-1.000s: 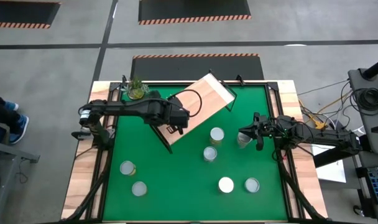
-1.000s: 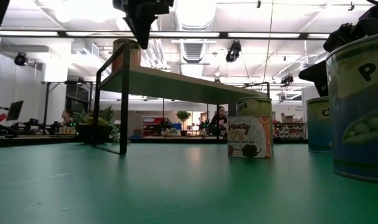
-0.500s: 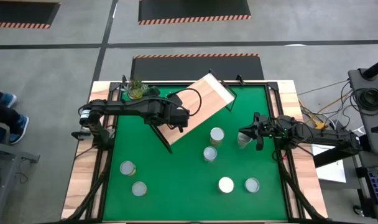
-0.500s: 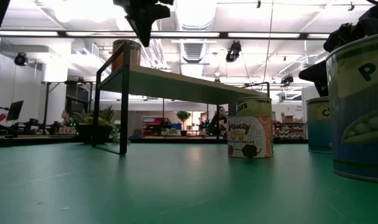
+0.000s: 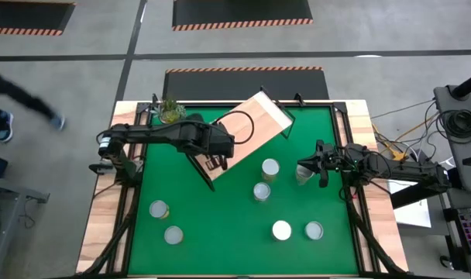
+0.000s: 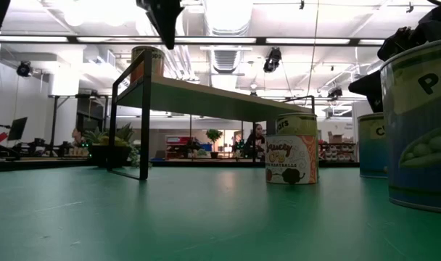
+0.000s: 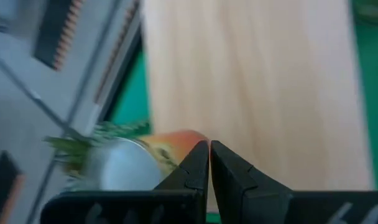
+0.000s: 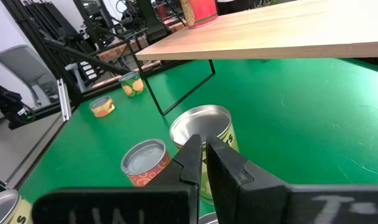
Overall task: Pick and place cans onto a shelf
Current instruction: Put the orange and yellow can on the shelf
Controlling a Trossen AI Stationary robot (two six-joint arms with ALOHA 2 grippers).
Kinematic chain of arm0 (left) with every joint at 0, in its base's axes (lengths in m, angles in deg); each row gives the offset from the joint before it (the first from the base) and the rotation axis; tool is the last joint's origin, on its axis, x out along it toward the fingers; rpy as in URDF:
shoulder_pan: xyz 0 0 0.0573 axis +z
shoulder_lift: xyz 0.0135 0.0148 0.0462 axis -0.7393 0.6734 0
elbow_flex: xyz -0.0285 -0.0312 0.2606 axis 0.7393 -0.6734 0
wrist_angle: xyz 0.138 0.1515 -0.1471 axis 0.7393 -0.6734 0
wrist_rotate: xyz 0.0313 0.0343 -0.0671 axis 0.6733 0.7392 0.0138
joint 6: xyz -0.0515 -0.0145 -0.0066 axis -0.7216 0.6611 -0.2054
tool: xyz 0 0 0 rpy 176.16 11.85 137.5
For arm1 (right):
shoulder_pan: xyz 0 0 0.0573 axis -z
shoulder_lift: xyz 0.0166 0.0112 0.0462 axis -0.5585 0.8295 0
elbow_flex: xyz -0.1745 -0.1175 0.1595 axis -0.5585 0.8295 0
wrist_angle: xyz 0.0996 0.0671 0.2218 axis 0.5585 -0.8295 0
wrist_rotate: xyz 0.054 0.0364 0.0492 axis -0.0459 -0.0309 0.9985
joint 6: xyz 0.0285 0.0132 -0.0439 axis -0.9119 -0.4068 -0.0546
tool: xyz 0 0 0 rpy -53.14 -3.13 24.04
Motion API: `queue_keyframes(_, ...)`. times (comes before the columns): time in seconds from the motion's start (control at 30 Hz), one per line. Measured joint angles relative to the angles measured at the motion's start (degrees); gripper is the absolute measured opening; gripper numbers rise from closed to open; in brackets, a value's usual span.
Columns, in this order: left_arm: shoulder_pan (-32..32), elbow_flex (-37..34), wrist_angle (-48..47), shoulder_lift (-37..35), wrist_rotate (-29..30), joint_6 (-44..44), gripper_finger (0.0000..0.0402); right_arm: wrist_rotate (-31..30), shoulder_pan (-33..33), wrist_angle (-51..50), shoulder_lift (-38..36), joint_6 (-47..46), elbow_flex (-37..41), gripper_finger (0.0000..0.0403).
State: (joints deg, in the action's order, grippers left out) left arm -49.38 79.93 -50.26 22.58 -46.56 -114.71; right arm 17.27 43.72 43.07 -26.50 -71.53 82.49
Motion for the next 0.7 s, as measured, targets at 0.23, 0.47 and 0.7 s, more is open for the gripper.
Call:
queue_keyframes(0.23,2.29,-0.35,0.02,0.2,2.91,0.08,0.0,0.02,0.01,-0.11,0.0,-0.09,0.0,0.0013)
queue_keyframes(0.47,2.25,1.25,0.03,0.22,-7.63,0.72,0.0,-0.07,0.02,-1.2,0.0,-0.02,-0.07,0.0013)
queue_keyframes(0.7,2.63,0.1,0.01,0.22,-8.02,1.77,0.0,-0.07,0.02,-1.27,0.0,-0.08,-0.07,0.0013)
